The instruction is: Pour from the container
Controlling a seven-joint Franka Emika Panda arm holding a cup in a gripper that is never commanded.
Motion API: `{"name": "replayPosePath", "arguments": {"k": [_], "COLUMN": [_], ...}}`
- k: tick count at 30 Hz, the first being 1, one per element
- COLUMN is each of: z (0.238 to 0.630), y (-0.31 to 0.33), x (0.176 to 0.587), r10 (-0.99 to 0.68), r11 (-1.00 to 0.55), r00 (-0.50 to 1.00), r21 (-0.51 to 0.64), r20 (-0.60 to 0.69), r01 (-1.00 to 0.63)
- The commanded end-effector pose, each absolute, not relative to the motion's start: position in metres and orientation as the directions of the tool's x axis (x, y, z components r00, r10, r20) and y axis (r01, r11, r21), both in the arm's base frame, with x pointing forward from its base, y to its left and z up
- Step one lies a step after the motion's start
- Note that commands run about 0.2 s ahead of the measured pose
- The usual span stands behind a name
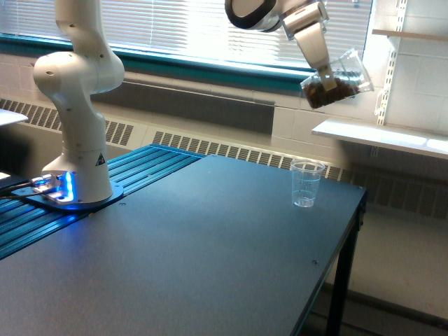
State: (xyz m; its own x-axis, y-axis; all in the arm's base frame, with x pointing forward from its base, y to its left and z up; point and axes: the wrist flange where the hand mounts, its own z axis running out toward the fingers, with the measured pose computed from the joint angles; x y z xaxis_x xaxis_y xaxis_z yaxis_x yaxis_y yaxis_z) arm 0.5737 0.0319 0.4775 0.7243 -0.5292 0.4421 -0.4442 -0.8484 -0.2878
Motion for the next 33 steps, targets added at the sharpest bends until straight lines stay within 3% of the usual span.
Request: {"name": "replayPosePath", "arguments": {"k": [1,33], "z": [0.478,0.427], "y": [0.063,0.14], "x": [0.557,0.473], "r10": [-0.457,-0.288], "r11": [-0.889,-0.957], "r00": [0.756,0.844], "r21": [-0.267,-0.172], "r20": [0.468,0.453], "r01": [-0.372,-0.234]}}
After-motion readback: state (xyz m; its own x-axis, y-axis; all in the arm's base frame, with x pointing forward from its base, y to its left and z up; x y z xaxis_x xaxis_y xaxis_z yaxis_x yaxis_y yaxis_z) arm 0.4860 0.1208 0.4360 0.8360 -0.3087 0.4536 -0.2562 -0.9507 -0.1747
